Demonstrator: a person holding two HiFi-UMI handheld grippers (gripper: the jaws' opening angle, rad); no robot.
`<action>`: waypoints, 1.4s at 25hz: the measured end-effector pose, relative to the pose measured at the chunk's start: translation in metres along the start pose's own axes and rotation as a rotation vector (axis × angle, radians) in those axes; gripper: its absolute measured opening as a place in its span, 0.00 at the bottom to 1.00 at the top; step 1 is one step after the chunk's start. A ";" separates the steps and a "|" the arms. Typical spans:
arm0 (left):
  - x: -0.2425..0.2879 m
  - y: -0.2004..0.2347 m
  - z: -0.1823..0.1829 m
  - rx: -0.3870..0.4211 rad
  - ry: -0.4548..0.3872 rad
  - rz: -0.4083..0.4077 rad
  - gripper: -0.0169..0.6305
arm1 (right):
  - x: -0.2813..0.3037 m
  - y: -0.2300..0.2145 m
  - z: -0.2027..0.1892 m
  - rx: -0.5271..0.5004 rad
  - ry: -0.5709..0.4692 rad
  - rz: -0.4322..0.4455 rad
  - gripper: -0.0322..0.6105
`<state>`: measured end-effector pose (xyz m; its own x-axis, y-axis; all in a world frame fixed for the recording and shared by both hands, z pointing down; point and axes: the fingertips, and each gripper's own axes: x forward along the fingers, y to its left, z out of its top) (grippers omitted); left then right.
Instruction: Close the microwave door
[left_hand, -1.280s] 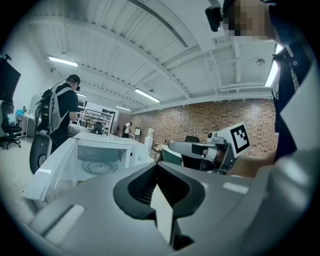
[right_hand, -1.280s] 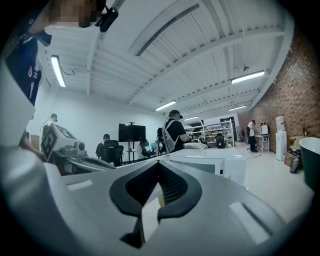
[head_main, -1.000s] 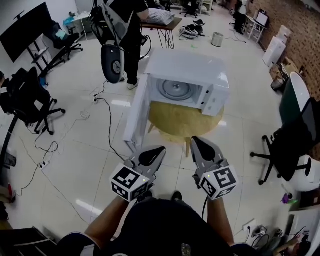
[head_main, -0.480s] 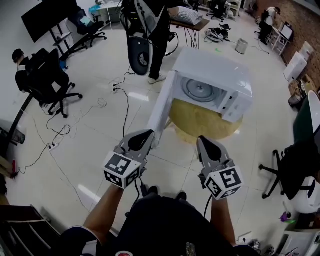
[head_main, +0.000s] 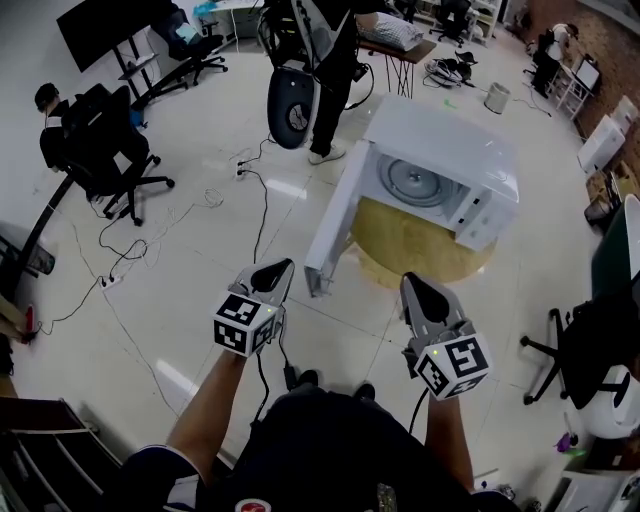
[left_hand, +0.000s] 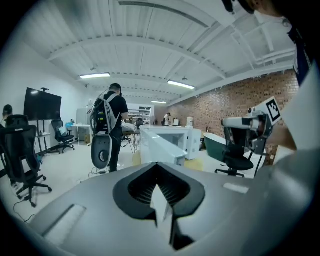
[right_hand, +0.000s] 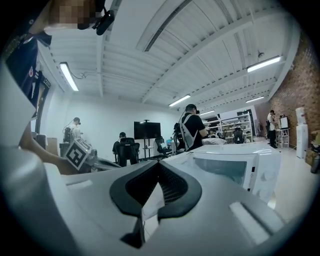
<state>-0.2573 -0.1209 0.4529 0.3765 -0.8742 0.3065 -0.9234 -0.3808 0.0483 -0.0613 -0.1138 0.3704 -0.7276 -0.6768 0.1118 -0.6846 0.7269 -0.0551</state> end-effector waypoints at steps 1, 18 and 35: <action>0.004 0.001 -0.008 -0.003 0.017 -0.008 0.04 | 0.000 0.000 0.000 -0.001 0.001 -0.003 0.05; 0.028 -0.041 -0.012 0.031 0.037 -0.135 0.04 | -0.024 -0.021 -0.007 0.013 0.011 -0.081 0.05; 0.099 -0.153 0.017 0.052 0.004 -0.265 0.04 | -0.090 -0.098 -0.016 0.031 0.018 -0.166 0.05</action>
<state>-0.0773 -0.1540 0.4593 0.6045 -0.7406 0.2933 -0.7874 -0.6114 0.0787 0.0714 -0.1224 0.3812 -0.6037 -0.7849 0.1392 -0.7965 0.6011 -0.0653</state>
